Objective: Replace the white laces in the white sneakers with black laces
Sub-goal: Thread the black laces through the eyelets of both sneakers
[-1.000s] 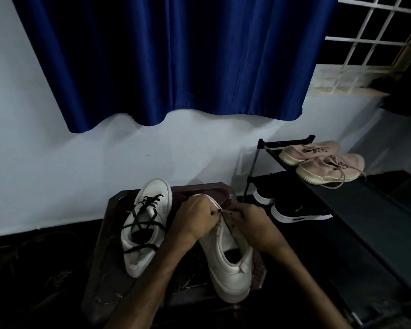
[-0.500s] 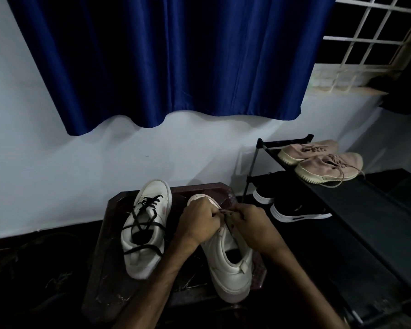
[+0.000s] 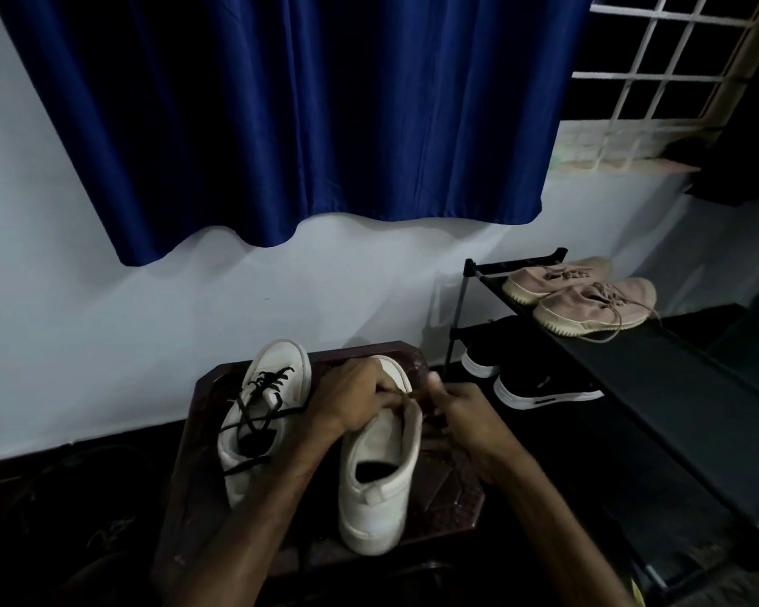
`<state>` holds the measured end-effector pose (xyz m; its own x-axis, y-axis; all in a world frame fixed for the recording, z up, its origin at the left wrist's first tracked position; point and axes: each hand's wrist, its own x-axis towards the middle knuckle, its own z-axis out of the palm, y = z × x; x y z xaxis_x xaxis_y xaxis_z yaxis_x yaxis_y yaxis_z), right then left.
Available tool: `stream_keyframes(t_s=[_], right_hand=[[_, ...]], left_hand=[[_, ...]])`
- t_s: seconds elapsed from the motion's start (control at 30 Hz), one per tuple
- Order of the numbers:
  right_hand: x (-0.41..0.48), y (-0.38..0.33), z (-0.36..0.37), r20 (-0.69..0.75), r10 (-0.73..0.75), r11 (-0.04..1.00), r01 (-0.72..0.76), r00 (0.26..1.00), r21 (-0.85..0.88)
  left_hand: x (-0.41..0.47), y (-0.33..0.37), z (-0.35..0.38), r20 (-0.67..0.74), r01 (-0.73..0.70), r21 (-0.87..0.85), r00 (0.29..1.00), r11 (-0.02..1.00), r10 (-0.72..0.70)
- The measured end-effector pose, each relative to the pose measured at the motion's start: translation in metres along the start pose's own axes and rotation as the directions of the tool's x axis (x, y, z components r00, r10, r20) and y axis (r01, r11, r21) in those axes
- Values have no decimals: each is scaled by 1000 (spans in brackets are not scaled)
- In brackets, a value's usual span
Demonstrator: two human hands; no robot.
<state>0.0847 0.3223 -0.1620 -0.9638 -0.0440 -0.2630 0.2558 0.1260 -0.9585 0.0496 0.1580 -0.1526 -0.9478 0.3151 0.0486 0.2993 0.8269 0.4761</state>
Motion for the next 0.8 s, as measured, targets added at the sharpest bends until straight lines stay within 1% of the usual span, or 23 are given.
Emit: stream_keyframes(t_s=[0.1, 0.17, 0.2, 0.23, 0.3, 0.33, 0.37, 0.4, 0.43, 0.47, 0.5, 0.57, 0.6, 0.63, 0.67, 0.73, 0.8], right_hand=[[4, 15, 15, -141, -59, 998, 60, 988, -1], [8, 23, 22, -201, -66, 997, 73, 977, 30], [8, 23, 24, -240, -92, 996, 94, 966, -3], [9, 24, 25, -276, -134, 990, 116, 952, -82], [4, 20, 29, -314, -185, 958, 99, 931, -270], [1, 20, 30, -327, -206, 940, 93, 922, -327], [0, 23, 31, -335, -224, 932, 101, 915, -348], [-1, 25, 30, -344, -230, 934, 107, 910, -341], [-1, 29, 28, -362, -227, 943, 111, 904, -314], [-1, 33, 23, -371, -200, 963, 113, 907, -243], [-3, 37, 19, -358, -154, 984, 108, 921, -145], [-7, 42, 13, -262, -68, 996, 79, 963, 32], [-8, 44, 10, -217, -57, 998, 65, 975, 28], [-7, 47, 7, -191, -73, 997, 66, 979, -45], [-4, 48, 2, -169, -112, 982, 83, 979, -169], [3, 40, -7, -101, -171, 897, 112, 980, -428], [9, 24, -13, -43, -230, 821, 170, 972, -545]], left_hand=[[3, 0, -6, 81, -66, 38, 995, 997, 62], [5, -3, -4, 115, -73, 6, 991, 997, 72], [4, -2, -4, 123, -58, -28, 991, 998, 61], [3, -1, -4, 141, -31, -67, 989, 997, 40], [-2, 3, -4, 177, 67, -131, 983, 989, -43], [-4, 5, -1, 187, 113, -135, 979, 984, -87], [-6, 6, 2, 172, 129, -144, 980, 981, -103], [-7, 3, 8, 130, 143, -166, 984, 976, -122], [-9, 1, 12, 58, 166, -211, 986, 963, -157], [-10, -2, 18, -25, 175, -277, 982, 945, -189], [-12, -4, 23, -80, 189, -346, 970, 919, -230], [-15, -5, 28, -111, 193, -437, 957, 878, -266], [-16, -4, 30, -106, 193, -461, 957, 866, -269], [-17, -3, 31, -104, 192, -479, 957, 857, -272], [-17, -4, 32, -114, 180, -498, 956, 848, -270], [-17, -6, 32, -124, 162, -521, 957, 838, -262], [-18, -6, 33, -131, 152, -512, 959, 845, -252]])
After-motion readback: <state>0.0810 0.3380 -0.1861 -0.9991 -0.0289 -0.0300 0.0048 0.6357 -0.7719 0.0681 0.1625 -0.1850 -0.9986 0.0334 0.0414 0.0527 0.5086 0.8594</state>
